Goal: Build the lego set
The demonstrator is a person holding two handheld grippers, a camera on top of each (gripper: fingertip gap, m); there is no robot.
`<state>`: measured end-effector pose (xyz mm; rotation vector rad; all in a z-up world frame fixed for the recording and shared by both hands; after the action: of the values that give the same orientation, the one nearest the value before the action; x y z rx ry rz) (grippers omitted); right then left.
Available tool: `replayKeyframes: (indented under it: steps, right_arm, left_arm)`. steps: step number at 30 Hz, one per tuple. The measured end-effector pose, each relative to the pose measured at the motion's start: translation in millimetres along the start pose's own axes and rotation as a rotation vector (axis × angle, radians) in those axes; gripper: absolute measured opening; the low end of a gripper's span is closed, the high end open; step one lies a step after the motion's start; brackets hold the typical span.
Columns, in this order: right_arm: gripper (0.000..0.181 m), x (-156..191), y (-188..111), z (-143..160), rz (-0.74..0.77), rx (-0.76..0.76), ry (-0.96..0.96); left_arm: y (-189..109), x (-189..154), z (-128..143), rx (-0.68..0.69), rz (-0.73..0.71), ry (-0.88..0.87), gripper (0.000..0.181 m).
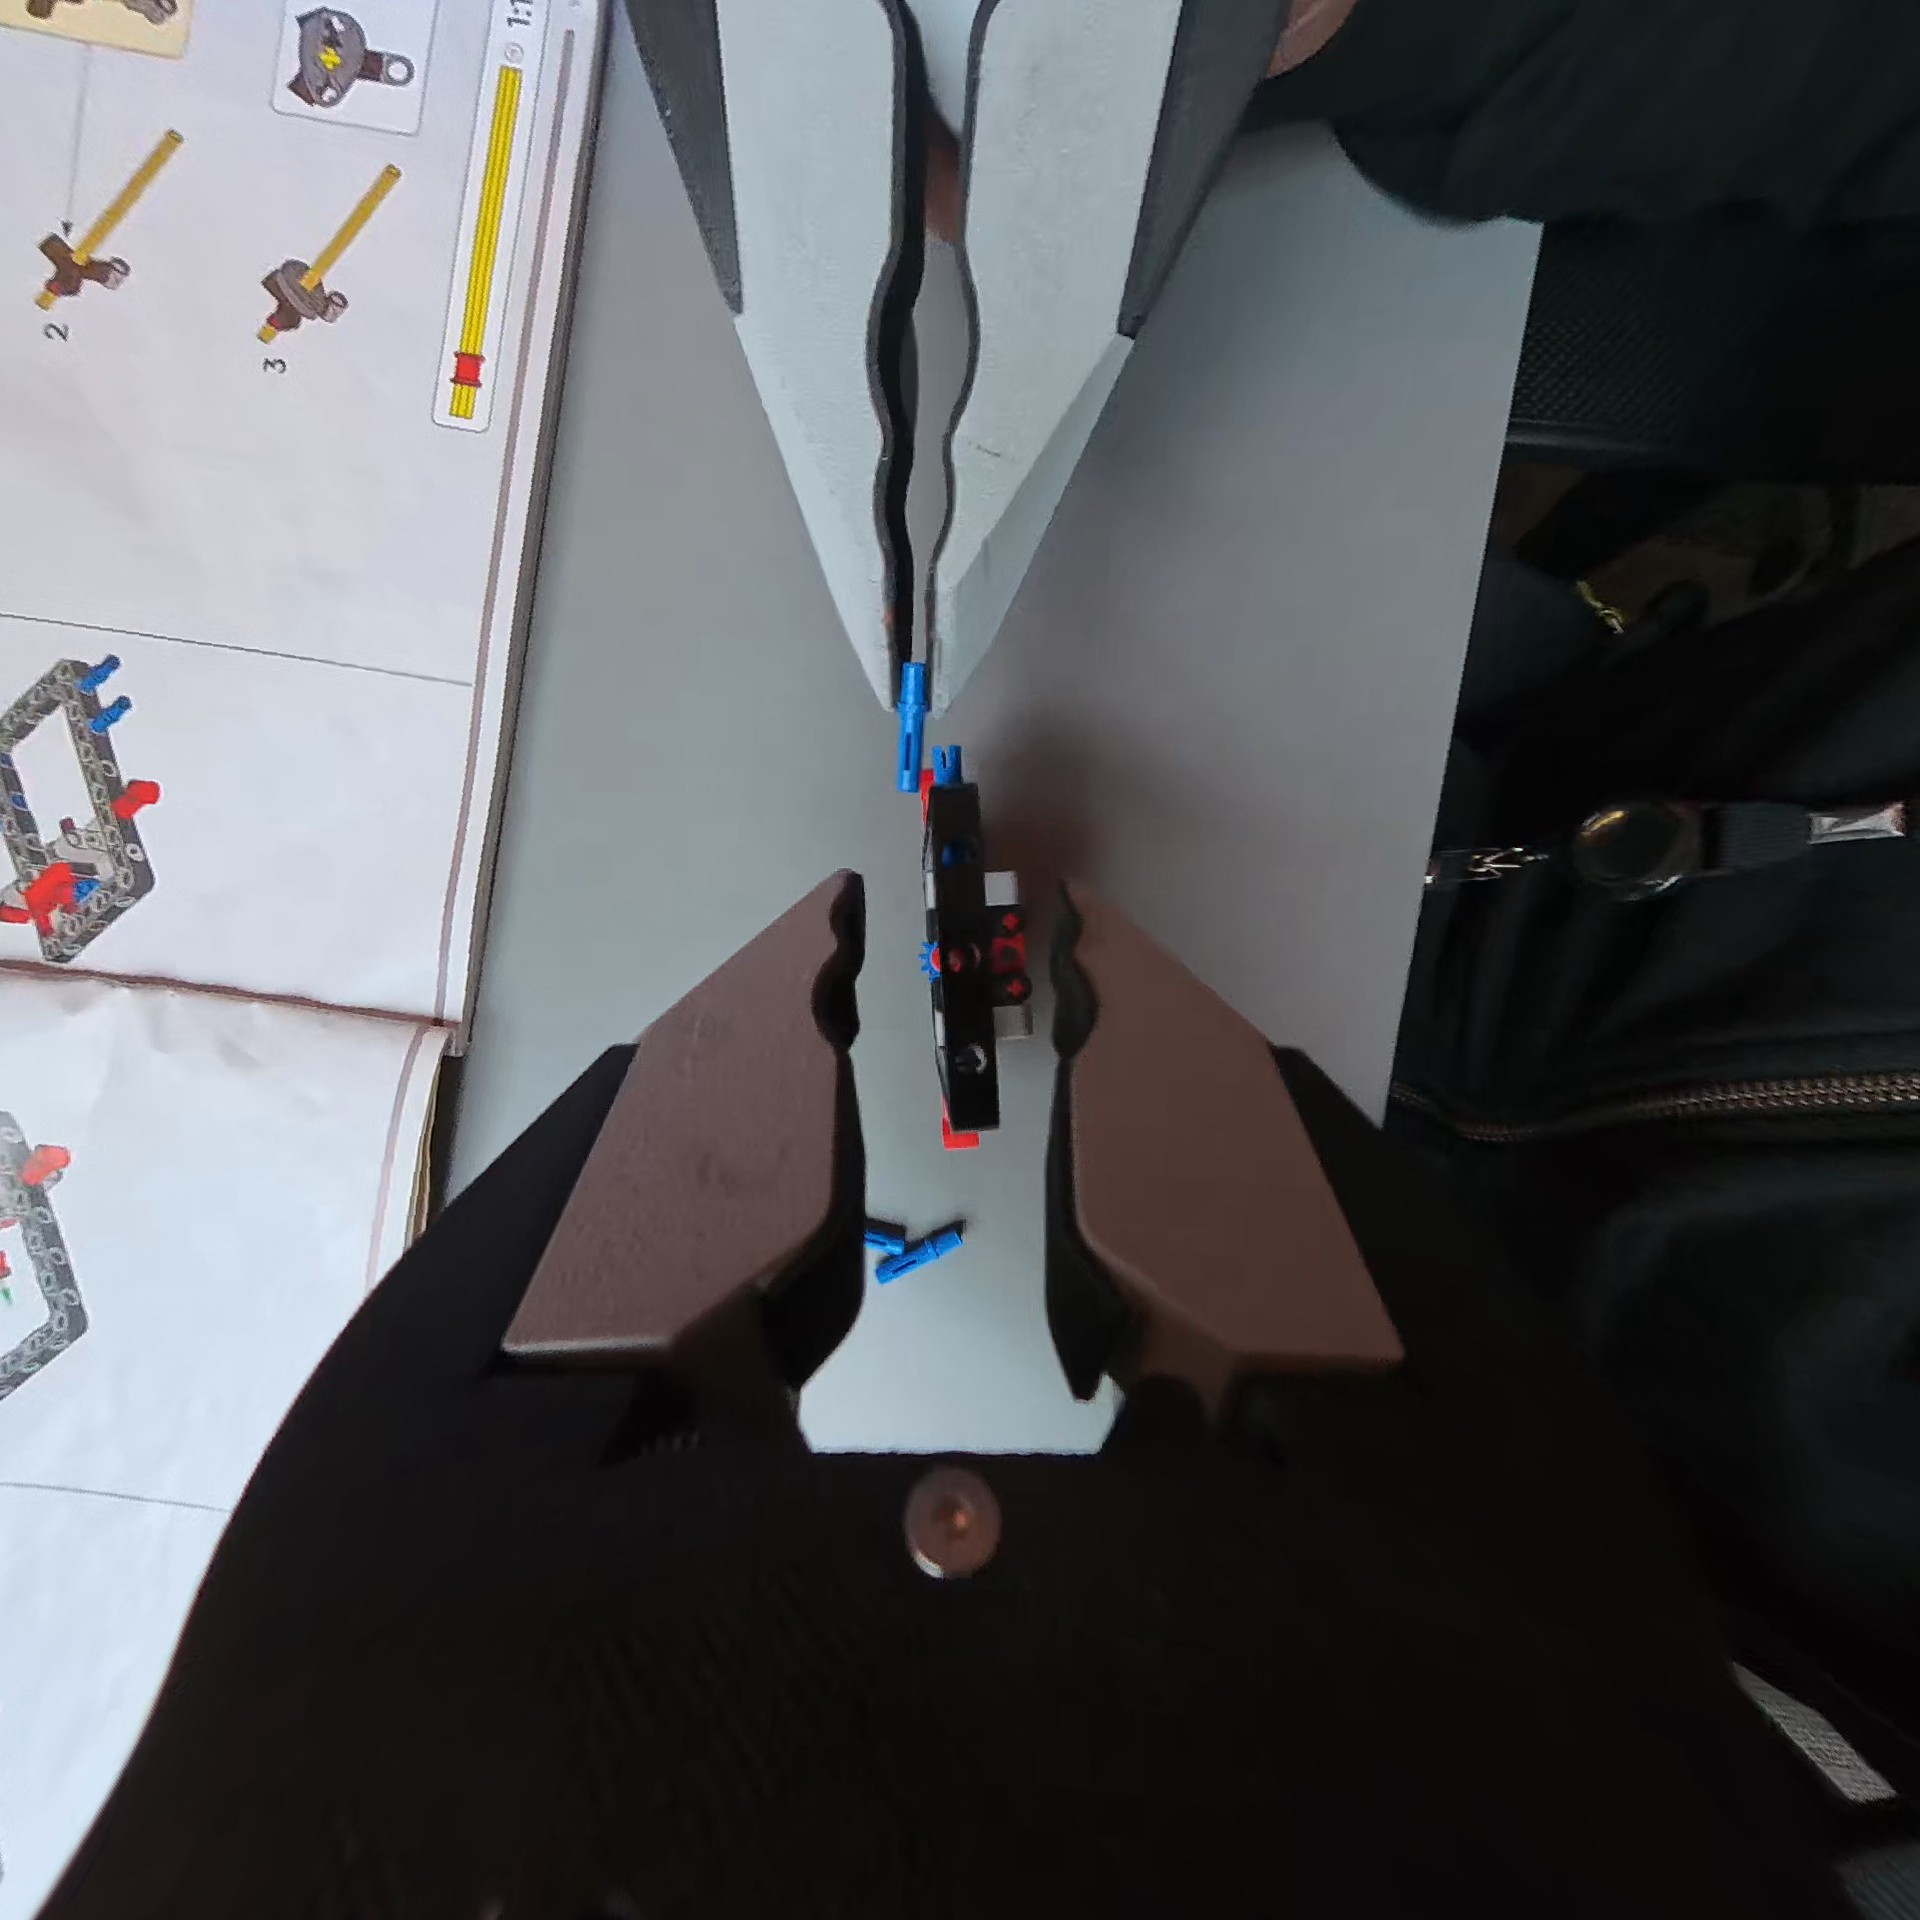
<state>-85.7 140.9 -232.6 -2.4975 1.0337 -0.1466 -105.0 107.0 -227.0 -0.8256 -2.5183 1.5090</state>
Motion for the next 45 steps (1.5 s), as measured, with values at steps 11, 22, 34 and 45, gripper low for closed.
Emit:
replayKeyframes:
  steps: [11, 22, 34, 45]
  right_arm:
    - [0.001, 3.7, -7.3, -6.7, 0.002, -0.048, -0.037]
    - [0.000, 5.5, -2.1, -7.0, 0.007, -0.042, -0.066]
    - [0.001, 5.0, -0.9, -3.3, -0.020, -0.038, -0.012]
    - [0.001, 3.0, 3.2, -4.2, -0.039, -0.051, 0.076]
  left_arm:
    - [9.3, 1.1, -6.7, -0.015, -0.024, 0.027, 0.005]
    - [9.3, 2.9, -7.6, -0.086, 0.019, 0.033, 0.005]
    - [14.5, -1.1, -11.7, -0.110, 0.011, 0.057, 0.006]
    - [10.2, 8.0, -8.5, -0.152, -0.012, 0.093, 0.006]
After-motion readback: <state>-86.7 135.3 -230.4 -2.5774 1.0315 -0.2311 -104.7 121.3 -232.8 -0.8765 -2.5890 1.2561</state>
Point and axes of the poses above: each gripper's, where its closed fingertips meet, y out along the fingers, z out of its underside, x = y × z across the jaws, the point moved 1 cm from there along -y, back along the fingers, and after that the axes turned 14 degrees about -y, right-handed, at the moved point
